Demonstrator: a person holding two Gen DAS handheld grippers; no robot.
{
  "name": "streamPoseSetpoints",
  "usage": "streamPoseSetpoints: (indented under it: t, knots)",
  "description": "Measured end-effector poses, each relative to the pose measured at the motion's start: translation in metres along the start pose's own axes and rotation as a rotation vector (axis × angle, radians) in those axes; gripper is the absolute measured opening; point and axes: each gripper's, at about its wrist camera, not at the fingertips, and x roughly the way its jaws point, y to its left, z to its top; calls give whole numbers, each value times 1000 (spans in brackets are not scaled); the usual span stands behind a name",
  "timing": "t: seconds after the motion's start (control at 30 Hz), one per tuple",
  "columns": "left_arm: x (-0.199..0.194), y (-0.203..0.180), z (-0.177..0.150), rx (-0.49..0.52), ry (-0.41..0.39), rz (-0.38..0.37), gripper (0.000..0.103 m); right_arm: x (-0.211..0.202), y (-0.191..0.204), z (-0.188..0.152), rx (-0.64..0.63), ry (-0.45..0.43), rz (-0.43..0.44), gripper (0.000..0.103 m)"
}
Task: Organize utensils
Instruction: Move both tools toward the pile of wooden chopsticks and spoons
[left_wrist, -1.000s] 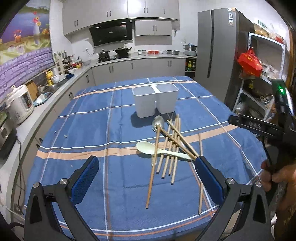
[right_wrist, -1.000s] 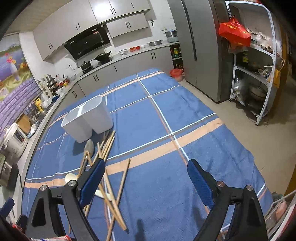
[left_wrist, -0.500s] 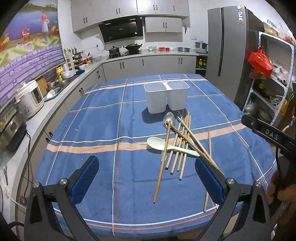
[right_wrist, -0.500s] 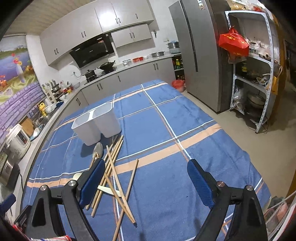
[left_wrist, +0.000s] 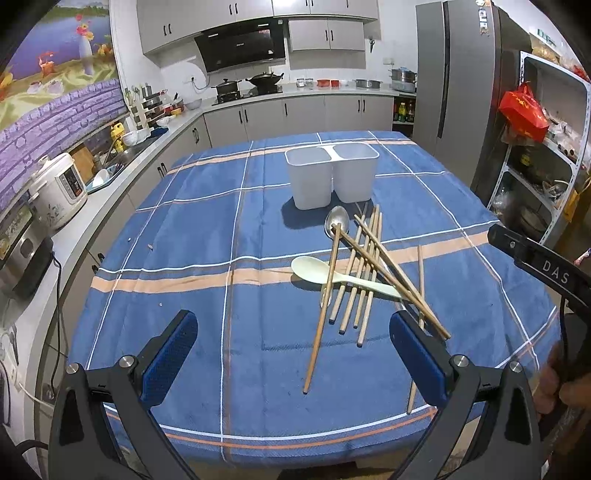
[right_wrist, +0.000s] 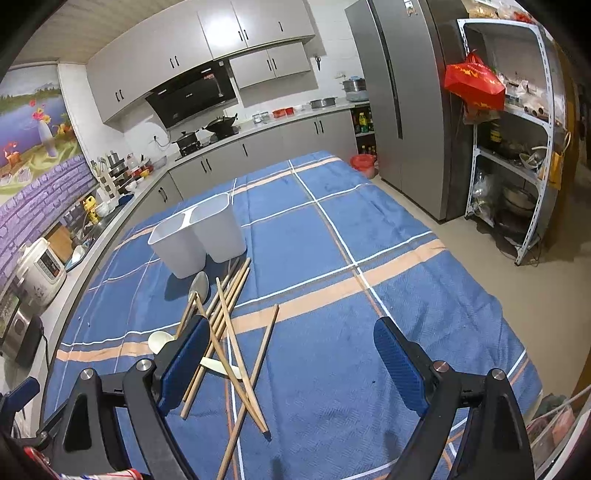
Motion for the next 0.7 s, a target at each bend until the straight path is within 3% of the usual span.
streamPoseSetpoints:
  t: [0.7]
  knots:
    - [22, 5, 2, -17, 70, 5, 103, 24, -1, -4, 6, 73, 2, 93]
